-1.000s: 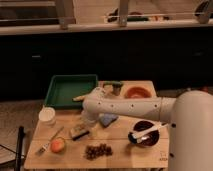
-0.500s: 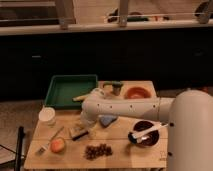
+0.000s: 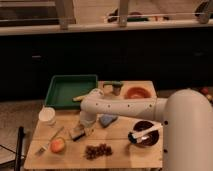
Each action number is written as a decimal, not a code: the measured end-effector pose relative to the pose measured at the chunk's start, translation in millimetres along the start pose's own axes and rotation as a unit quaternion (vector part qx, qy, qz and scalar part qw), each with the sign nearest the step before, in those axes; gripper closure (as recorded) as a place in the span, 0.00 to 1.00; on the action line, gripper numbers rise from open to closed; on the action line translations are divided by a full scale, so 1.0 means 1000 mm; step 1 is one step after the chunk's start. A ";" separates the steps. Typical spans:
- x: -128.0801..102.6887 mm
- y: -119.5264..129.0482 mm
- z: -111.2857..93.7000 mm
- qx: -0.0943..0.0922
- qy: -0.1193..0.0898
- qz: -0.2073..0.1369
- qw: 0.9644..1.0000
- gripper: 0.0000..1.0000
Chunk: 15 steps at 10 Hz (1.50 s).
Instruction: Wipe table surface with eraser
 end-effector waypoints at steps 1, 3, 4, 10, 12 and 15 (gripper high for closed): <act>0.000 0.000 0.000 -0.001 -0.001 0.000 1.000 0.85; 0.000 0.002 -0.003 -0.001 0.007 0.001 1.000 1.00; -0.002 0.002 -0.004 -0.001 0.010 0.001 1.000 1.00; 0.007 0.003 -0.025 0.006 0.034 0.004 0.999 1.00; 0.012 0.000 -0.029 0.001 0.043 -0.008 0.999 1.00; 0.014 -0.016 -0.033 -0.016 0.059 -0.050 0.997 1.00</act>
